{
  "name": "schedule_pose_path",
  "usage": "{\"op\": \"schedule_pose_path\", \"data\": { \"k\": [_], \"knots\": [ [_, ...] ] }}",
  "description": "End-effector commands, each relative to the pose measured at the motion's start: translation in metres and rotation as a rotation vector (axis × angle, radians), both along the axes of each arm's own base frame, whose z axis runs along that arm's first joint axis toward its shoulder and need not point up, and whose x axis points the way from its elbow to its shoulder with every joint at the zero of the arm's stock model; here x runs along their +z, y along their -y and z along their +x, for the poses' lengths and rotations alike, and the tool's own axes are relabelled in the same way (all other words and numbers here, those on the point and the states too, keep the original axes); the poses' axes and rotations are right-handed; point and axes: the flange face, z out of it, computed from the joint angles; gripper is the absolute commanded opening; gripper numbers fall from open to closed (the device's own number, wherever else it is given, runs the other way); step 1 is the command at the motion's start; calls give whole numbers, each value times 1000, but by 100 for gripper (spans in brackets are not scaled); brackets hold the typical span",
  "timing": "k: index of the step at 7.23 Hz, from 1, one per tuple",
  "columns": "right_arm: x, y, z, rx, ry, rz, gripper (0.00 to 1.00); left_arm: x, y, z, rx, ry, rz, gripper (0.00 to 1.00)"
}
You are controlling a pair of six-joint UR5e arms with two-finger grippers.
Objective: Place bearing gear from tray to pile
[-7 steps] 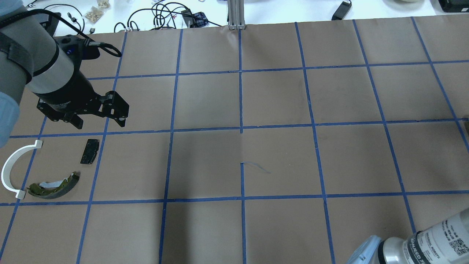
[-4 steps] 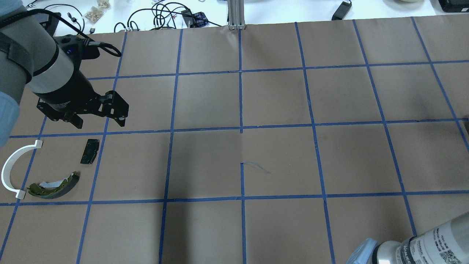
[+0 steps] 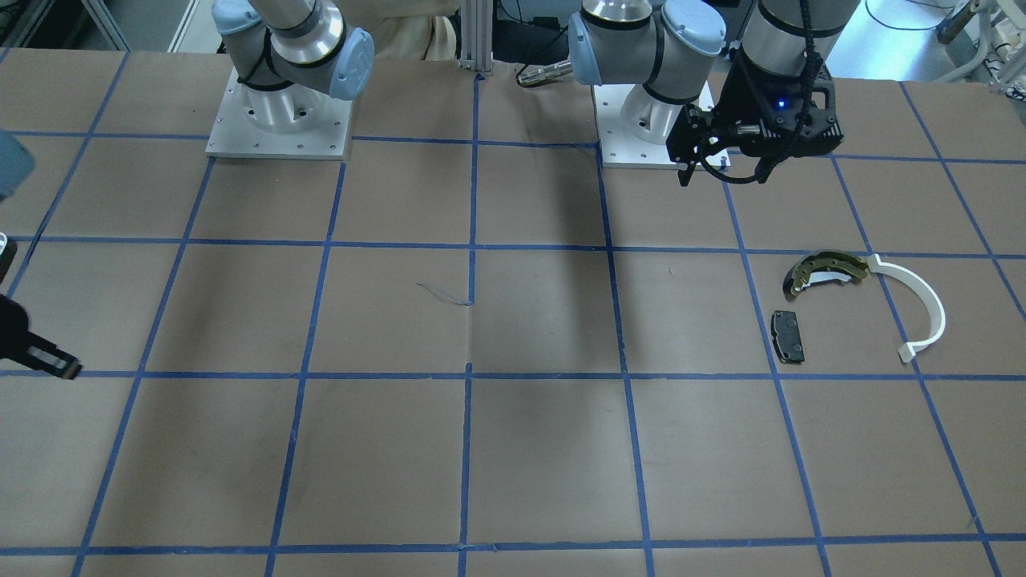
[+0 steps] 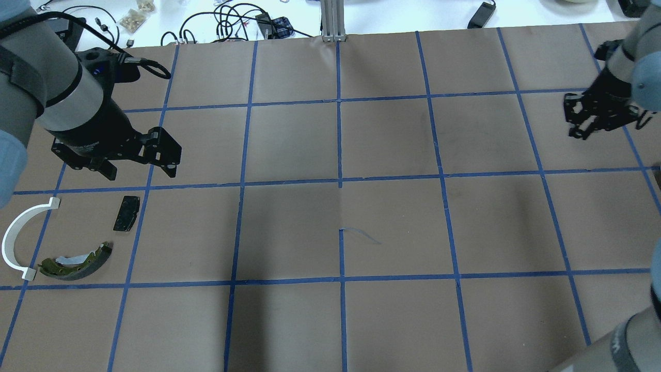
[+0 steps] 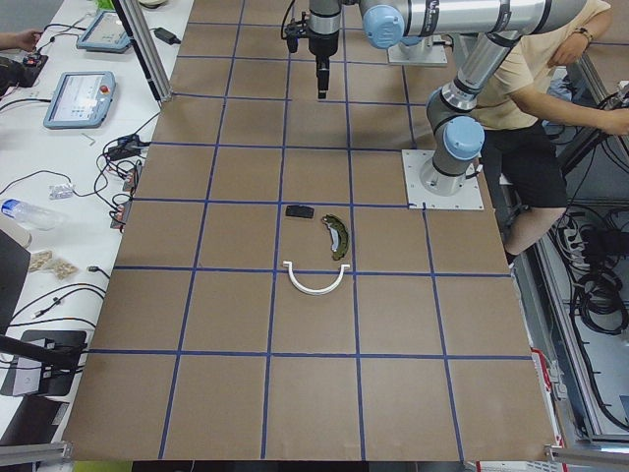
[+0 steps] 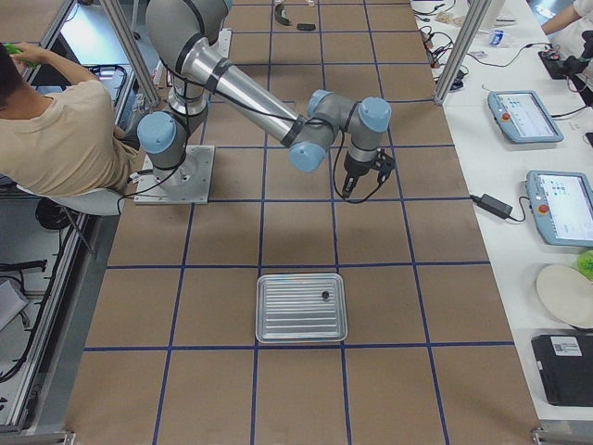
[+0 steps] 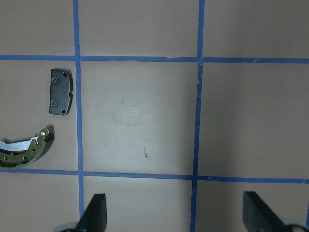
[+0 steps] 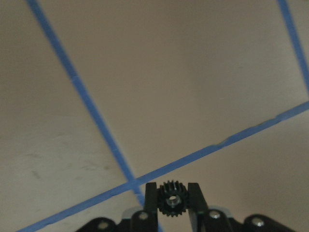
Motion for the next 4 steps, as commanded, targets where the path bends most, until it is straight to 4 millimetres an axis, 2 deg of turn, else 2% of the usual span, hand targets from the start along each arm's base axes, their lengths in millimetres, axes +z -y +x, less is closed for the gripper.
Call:
{"op": "schedule_pose_path", "data": {
  "k": [1, 3, 4],
  "knots": [
    [2, -2, 164, -116, 56, 16, 17, 0, -1, 0, 0, 0, -1, 100],
    [-4, -31, 302, -258, 34, 16, 18, 1, 0, 0, 0, 0, -2, 100],
    [-12, -45, 346, -279, 25, 23, 18, -1, 0, 0, 0, 2, 2, 100]
  ]
}}
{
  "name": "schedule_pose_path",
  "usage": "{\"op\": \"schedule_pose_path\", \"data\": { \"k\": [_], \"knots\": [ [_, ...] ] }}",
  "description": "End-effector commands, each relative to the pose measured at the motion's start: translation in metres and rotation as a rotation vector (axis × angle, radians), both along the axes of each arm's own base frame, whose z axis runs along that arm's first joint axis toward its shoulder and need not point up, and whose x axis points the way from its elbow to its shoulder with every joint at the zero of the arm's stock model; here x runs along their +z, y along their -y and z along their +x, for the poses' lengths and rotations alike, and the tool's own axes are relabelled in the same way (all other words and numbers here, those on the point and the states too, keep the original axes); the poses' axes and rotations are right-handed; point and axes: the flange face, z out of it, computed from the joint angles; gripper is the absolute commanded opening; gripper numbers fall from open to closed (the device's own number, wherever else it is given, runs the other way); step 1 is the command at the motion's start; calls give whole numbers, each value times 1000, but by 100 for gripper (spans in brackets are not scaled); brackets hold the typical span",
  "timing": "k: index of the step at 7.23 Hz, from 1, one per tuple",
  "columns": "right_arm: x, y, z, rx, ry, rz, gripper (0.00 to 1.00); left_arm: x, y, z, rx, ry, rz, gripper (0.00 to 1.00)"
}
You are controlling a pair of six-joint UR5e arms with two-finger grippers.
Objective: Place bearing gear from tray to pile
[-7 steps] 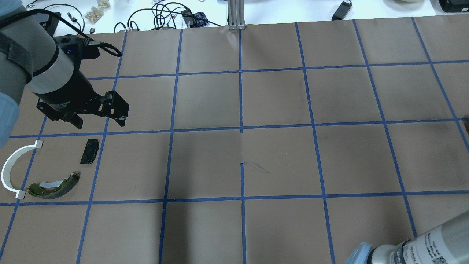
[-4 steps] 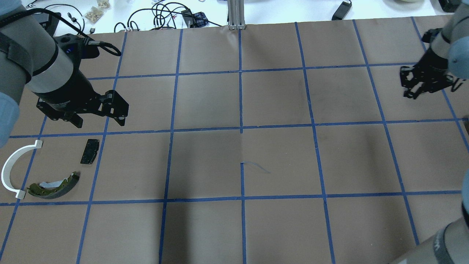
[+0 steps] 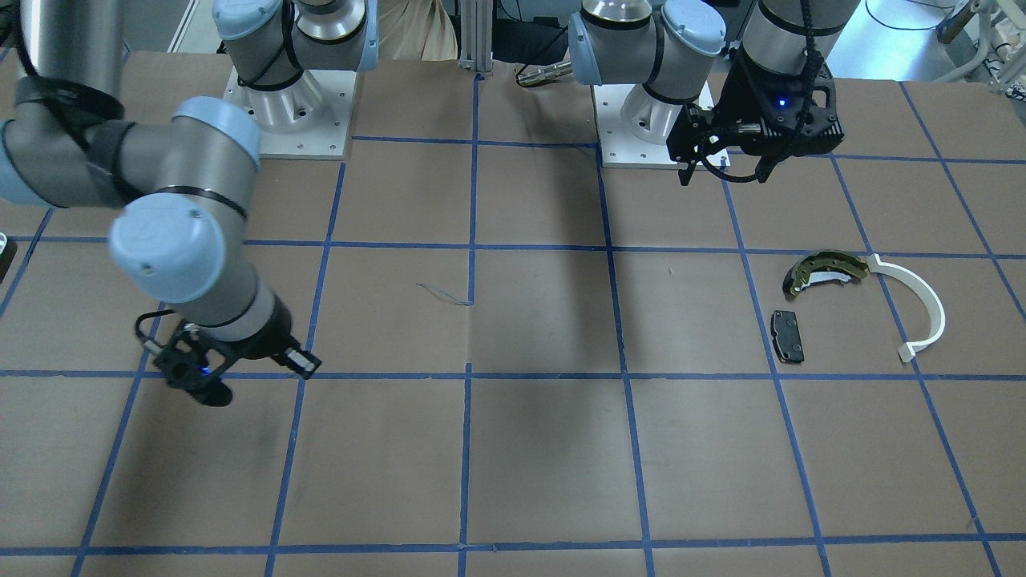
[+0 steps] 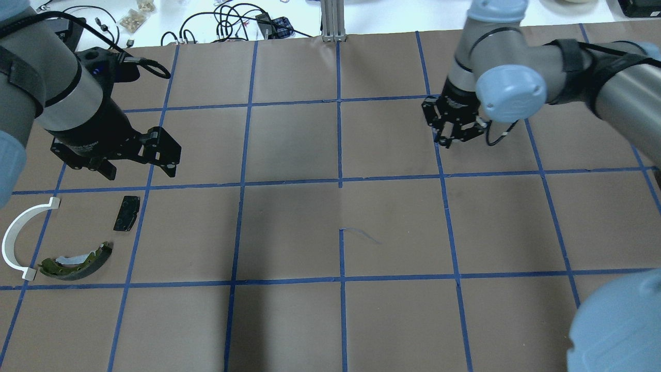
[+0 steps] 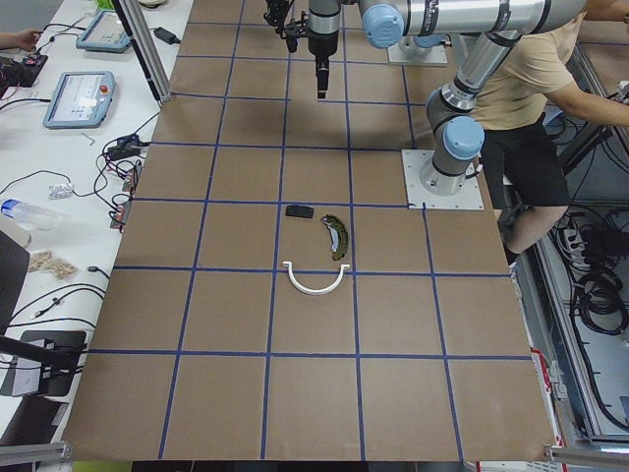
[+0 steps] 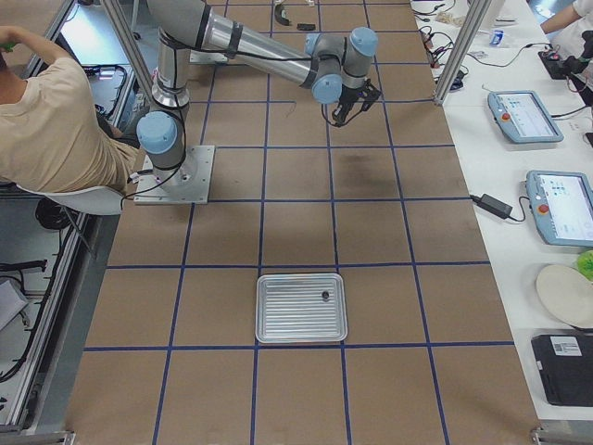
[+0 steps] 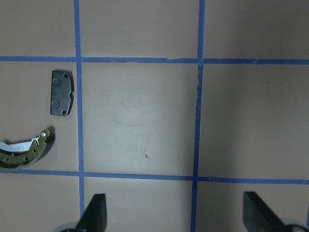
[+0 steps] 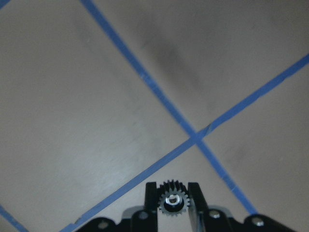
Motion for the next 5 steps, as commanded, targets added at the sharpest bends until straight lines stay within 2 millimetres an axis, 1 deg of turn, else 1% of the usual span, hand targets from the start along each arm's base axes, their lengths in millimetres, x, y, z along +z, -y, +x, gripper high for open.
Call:
{"op": "schedule_pose_path", "data": {
  "k": [1, 2, 3, 4, 5],
  "knots": [
    [-16, -33, 100, -74, -11, -1, 20, -1, 0, 1, 2, 1, 1, 100],
    [-37, -54, 146, -117, 7, 24, 24, -1, 0, 0, 0, 1, 1, 100],
    [-49, -61, 174, -156, 29, -34, 24, -1, 0, 0, 0, 1, 1, 100],
    [-64, -62, 179, -149, 26, -31, 28, -1, 0, 1, 2, 1, 1, 100],
    [-67, -61, 178, -144, 12, -33, 52, -1, 0, 1, 2, 1, 3, 100]
  ]
}}
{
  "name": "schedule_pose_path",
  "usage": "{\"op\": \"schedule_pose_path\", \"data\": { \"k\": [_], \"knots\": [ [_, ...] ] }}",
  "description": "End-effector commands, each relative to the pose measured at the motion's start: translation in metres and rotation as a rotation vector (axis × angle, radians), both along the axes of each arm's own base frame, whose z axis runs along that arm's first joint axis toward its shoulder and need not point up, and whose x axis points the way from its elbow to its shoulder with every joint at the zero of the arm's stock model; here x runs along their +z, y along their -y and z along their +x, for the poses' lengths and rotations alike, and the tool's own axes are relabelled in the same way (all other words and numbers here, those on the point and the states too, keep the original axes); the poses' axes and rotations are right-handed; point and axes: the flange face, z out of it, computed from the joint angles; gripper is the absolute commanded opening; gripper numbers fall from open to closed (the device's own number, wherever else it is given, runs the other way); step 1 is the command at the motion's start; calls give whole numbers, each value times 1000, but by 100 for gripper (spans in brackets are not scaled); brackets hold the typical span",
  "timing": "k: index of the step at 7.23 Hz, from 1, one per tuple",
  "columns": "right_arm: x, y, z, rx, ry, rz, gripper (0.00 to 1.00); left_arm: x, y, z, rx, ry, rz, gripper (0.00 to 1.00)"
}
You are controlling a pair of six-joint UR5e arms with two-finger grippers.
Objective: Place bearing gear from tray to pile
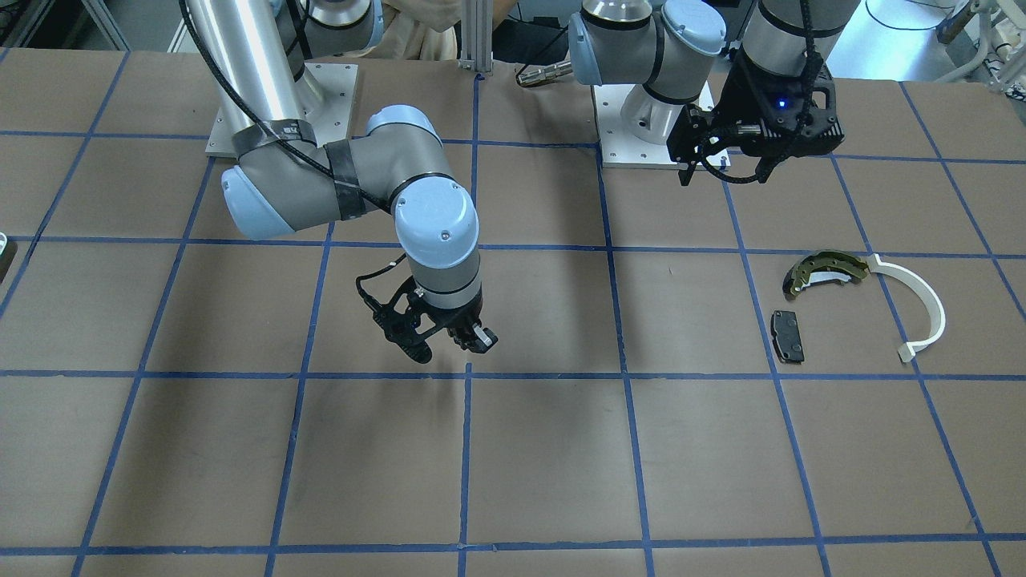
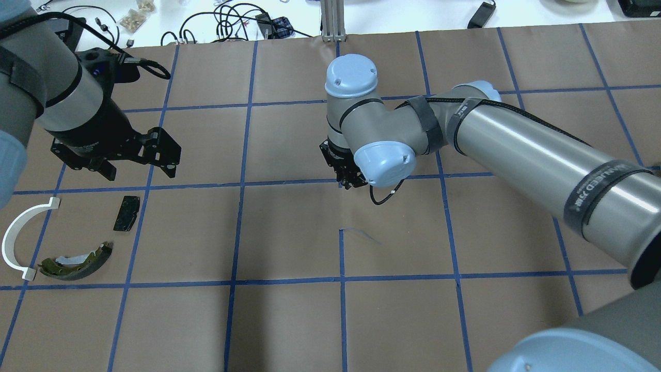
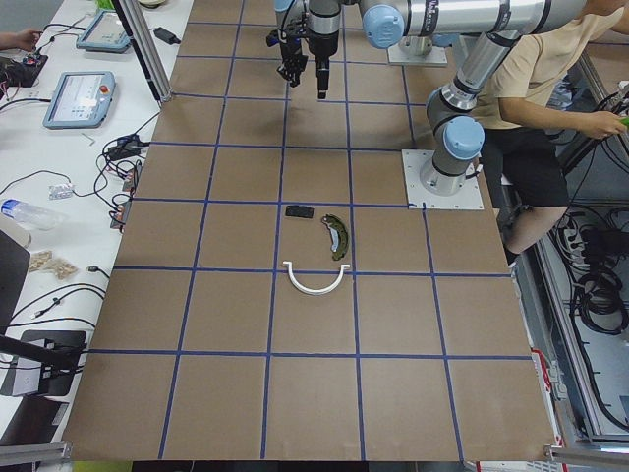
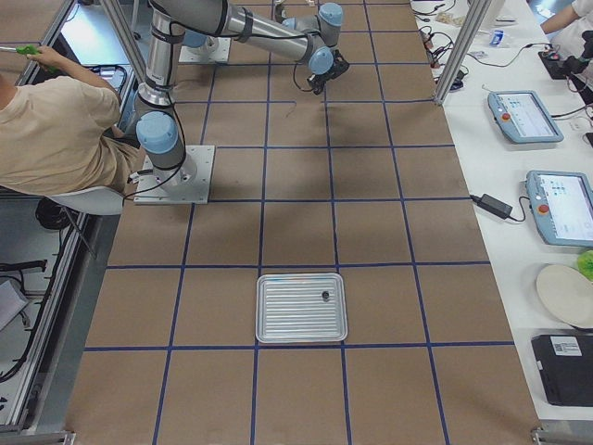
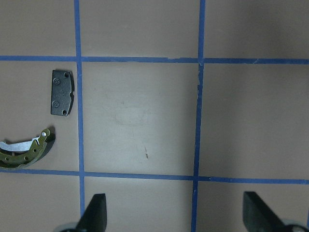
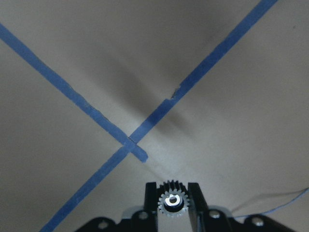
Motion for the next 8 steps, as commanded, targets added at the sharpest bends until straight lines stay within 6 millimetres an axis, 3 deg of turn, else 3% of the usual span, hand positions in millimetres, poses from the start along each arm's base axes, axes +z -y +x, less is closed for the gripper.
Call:
{"op": "schedule_pose_path", "data": {
  "k": [1, 2, 3, 4, 6, 7, 8],
  "knots": [
    [-9, -2, 6, 1, -13, -14, 79, -1, 0, 0, -2, -2, 1, 100],
    [-7, 2, 4, 15, -39, -39, 100, 3, 4, 3, 5, 4, -27, 100],
    [1, 7, -3, 15, -41, -54, 100, 2, 3, 4, 5, 9, -18, 100],
    [10, 20, -32, 59, -70, -67, 100, 3, 4, 6, 10, 13, -27, 100],
    [45, 56, -138, 141, -107, -83, 100, -15, 24, 5, 31, -9, -4, 100],
    [68, 67, -205, 230, -111, -75, 100, -32, 37, 4, 34, -18, 9, 100],
    [90, 71, -265, 312, -115, -86, 100, -44, 51, -10, 66, -71, 3, 100]
  ]
}}
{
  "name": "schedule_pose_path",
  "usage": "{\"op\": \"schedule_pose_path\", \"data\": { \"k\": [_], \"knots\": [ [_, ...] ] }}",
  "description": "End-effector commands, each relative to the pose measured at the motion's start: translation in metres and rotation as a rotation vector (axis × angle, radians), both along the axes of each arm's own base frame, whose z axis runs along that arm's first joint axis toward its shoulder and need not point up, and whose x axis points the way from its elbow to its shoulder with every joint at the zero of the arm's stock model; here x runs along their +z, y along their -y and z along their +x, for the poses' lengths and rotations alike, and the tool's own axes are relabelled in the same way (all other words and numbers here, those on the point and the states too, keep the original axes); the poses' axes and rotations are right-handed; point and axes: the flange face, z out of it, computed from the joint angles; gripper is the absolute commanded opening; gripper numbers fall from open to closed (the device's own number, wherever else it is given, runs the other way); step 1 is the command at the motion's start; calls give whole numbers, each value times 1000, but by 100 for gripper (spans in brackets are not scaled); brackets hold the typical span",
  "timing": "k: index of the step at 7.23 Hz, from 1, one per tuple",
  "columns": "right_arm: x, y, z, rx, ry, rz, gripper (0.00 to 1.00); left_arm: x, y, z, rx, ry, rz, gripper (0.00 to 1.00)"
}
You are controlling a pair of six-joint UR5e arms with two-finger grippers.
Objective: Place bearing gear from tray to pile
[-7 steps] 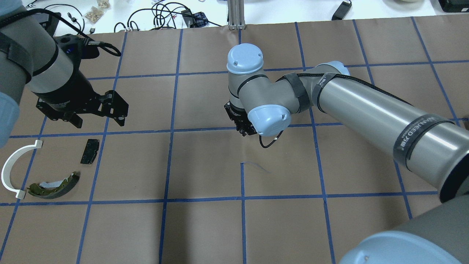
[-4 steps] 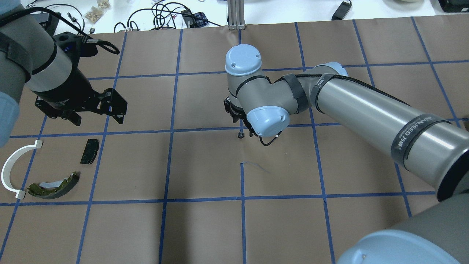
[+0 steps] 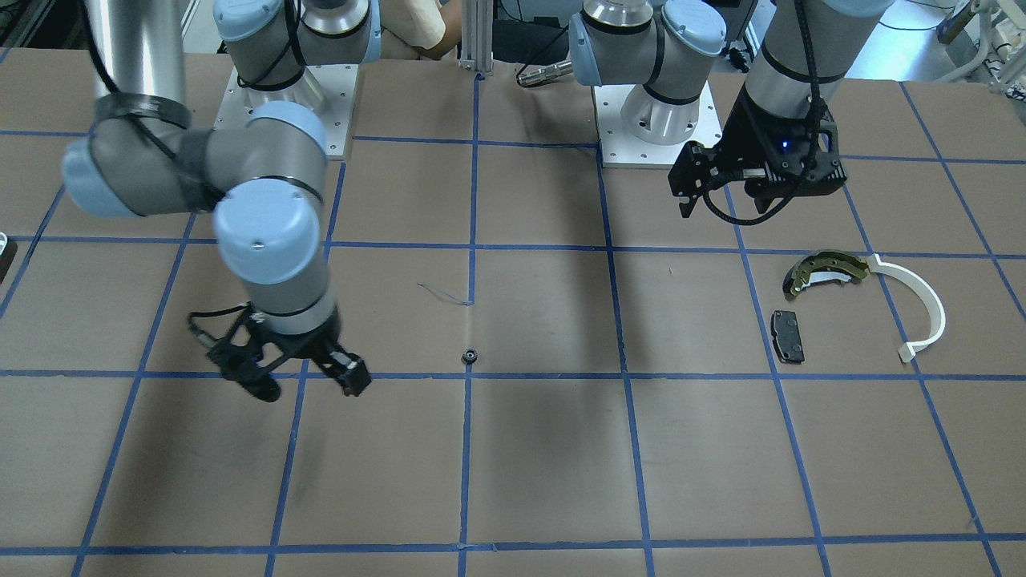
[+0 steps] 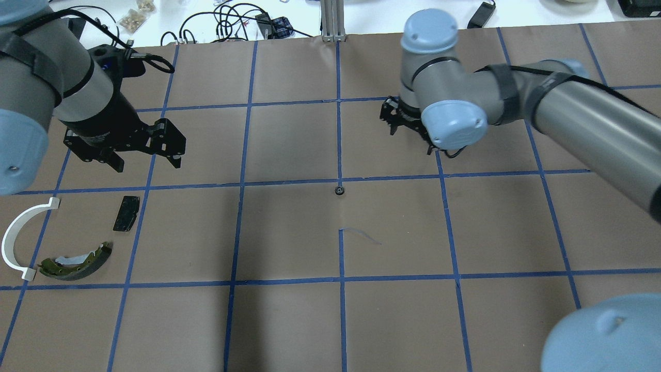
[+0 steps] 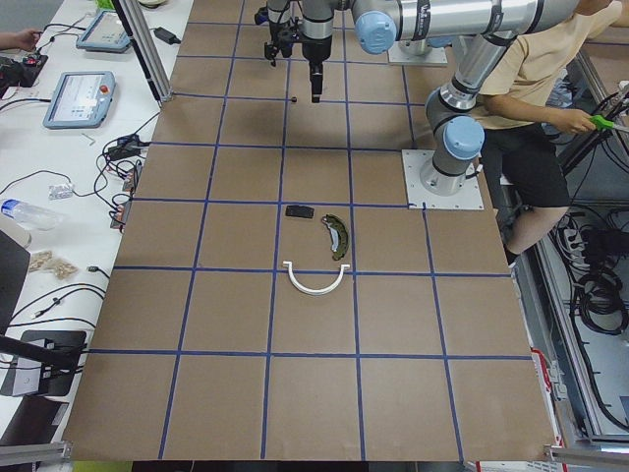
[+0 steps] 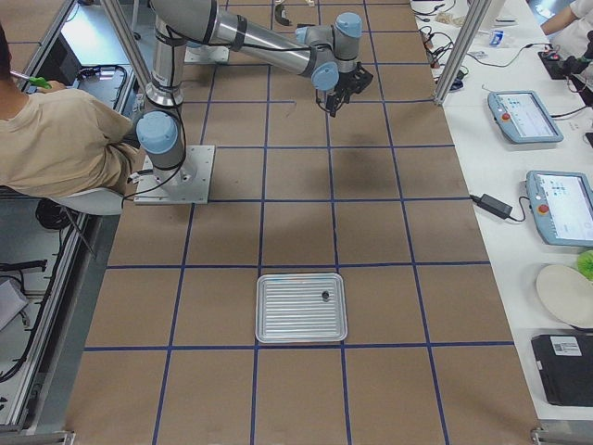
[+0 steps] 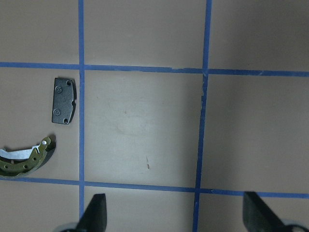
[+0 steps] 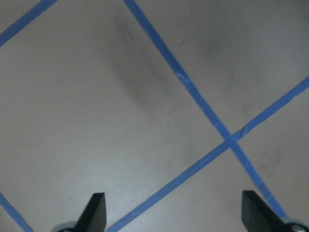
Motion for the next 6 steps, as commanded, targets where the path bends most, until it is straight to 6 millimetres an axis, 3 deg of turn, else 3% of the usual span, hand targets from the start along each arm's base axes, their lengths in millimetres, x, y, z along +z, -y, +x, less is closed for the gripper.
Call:
{"op": "schedule_pose_path", "data": {
  "k": [1, 4, 6],
  "knots": [
    [32, 10, -145, 196, -44, 12, 100, -34, 32, -44, -25, -42, -37, 100],
    [38, -1, -310, 436, -67, 15, 100, -112, 57, -139, -103, -52, -37, 100],
    [32, -38, -430, 473, -53, 31, 100, -159, 68, -186, -176, -56, -42, 100]
  ]
}}
